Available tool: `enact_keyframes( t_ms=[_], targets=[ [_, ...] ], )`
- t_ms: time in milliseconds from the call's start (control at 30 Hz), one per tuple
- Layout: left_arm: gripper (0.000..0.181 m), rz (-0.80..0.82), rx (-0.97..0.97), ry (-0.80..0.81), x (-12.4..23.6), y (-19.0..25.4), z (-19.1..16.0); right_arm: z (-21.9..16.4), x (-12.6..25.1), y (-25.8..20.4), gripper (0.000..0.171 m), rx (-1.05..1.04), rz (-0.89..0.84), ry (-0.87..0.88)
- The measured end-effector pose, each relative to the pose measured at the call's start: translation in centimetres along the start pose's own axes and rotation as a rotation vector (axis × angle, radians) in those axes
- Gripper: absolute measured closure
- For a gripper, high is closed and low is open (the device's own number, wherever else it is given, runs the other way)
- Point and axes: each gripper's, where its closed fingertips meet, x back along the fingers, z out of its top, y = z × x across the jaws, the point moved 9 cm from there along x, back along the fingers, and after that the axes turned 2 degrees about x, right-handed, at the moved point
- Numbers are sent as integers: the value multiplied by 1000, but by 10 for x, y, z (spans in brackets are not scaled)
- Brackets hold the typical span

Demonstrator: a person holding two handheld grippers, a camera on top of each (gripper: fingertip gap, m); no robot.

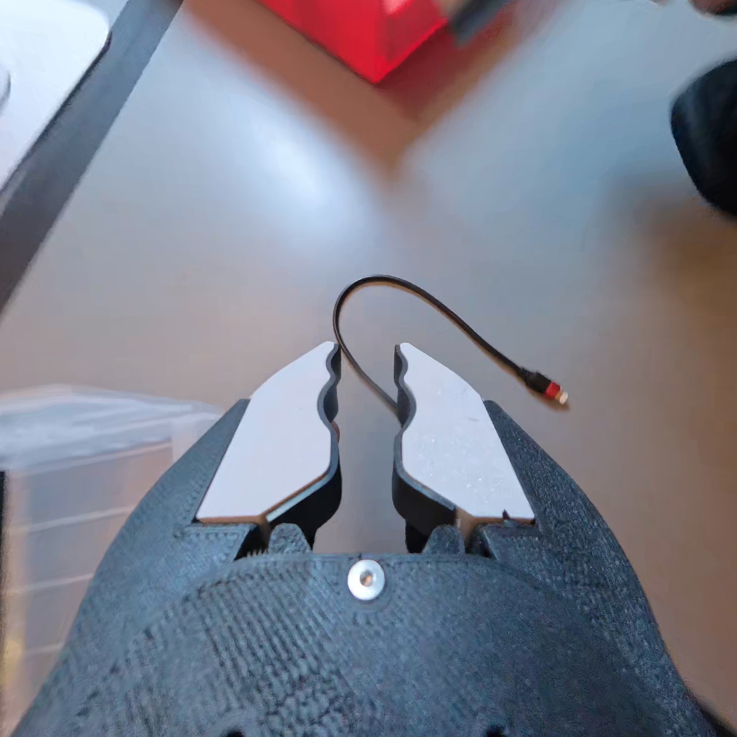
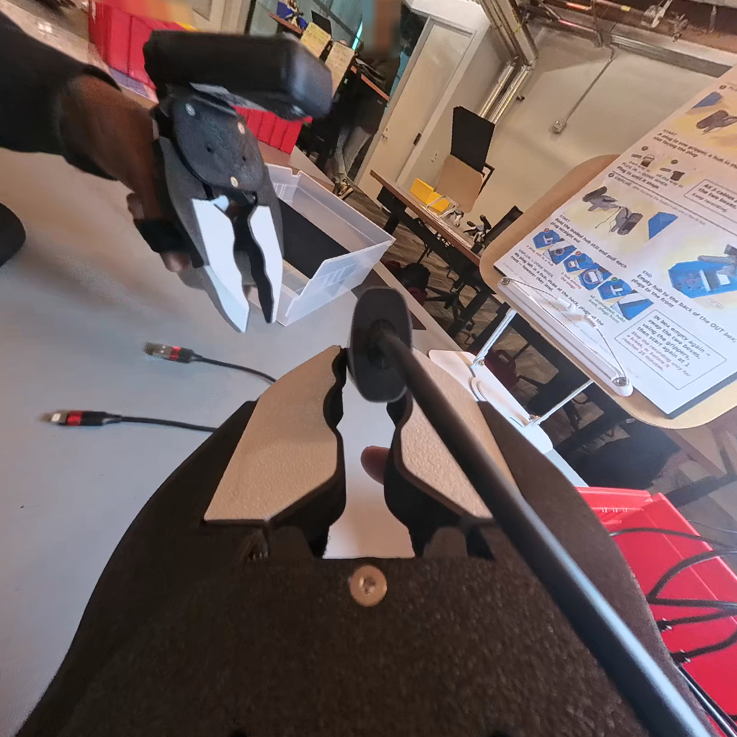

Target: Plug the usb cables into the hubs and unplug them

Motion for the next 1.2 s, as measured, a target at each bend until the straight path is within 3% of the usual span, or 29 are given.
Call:
enact_keyframes(
  t_ms=[33,167,300,567,733,933,1000,1100,1200],
  targets=[
    [157,-17,-107,-3,4,4,0,-1,0,0,153,-1,1,-2],
    [154,-29,-512,-160,9,13,-11,-4,-2,0,154,-11,7,-12],
    [150,-130,-764,-320,2,19,-19,-4,-3,-1,153,-5,14,-21],
    [142,-301,-1081,-601,-30,26,-16,-9,-3,1,153,-24,16,-33],
    [156,-423,-929,-658,-41,27,-12,-13,-3,2,153,-34,27,-44],
    [156,-541,-260,-503,-42,36,-11,-11,0,5,153,-43,18,-27],
    [155,-590,-121,-410,-37,50,-15,-10,1,7,153,-57,10,-13],
    [153,-488,-229,-301,-26,69,-27,-9,3,10,153,-78,2,0],
    [150,-282,-432,-257,-19,80,-40,-9,3,11,153,-93,0,5]
  ],
)
